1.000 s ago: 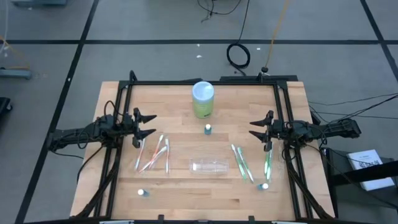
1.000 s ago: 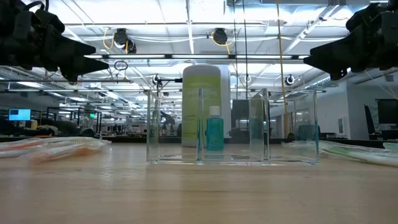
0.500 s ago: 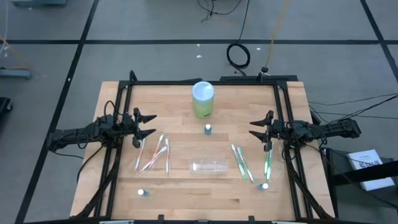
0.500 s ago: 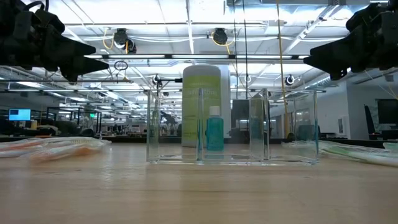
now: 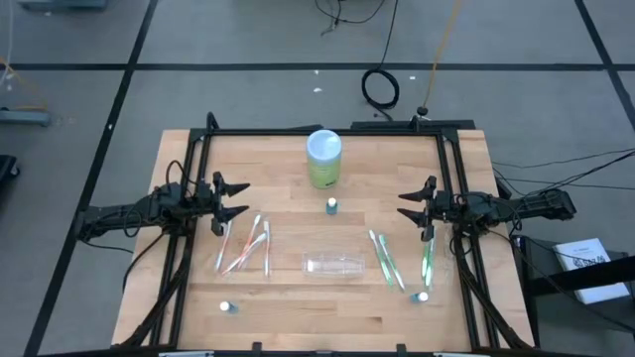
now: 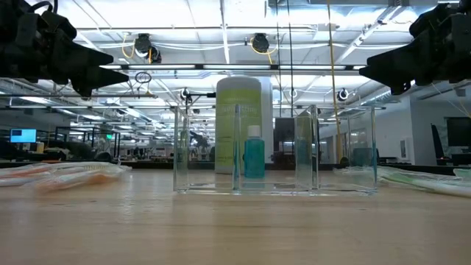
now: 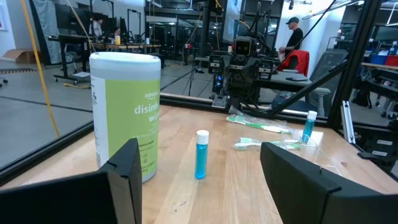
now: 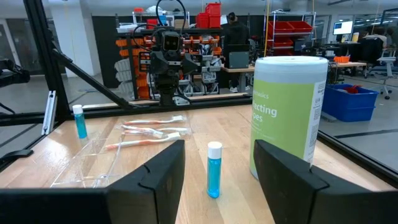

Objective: Pick & Place toothbrushing station

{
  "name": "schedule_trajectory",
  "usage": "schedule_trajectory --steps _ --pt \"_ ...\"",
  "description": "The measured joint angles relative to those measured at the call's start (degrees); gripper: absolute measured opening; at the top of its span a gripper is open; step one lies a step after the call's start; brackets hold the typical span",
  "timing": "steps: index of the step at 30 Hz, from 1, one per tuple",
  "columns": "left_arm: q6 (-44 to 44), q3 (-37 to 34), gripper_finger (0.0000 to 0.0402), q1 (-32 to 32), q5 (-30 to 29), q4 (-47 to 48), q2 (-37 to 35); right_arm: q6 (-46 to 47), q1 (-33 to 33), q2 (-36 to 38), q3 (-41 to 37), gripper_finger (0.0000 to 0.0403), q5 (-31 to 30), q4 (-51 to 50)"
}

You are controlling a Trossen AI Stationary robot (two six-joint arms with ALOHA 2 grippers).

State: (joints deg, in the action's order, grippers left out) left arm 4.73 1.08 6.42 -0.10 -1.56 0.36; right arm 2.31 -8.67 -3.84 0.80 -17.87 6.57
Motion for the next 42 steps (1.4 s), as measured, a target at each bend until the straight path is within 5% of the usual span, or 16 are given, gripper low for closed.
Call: schedule_trajectory --steps 18,25,32,37,42 --pt "0.01 0.0 0.0232 -0.01 0.0 -0.02 0.0 -2.94 0.02 -0.02 0.0 0.0183 0.11 11.94" --pt "0.01 -0.01 0.0232 -0.01 0.0 -0.01 0.0 20.94 0.0 0.04 0.0 0.0183 3.1 13.94" --pt "0.01 -0.01 0.0232 -0.02 0.0 -0.03 0.0 26.88 0.0 0.02 0.0 0.0183 6.35 16.91" --pt "0.02 0.0 0.0232 -0.02 0.0 0.02 0.0 25.66 -0.87 -1.85 0.02 0.0185 28.28 27.73" --pt "0.02 -0.01 0.0232 -0.01 0.0 -0.02 0.0 19.07 -8.12 -7.87 2.44 0.021 30.04 32.96"
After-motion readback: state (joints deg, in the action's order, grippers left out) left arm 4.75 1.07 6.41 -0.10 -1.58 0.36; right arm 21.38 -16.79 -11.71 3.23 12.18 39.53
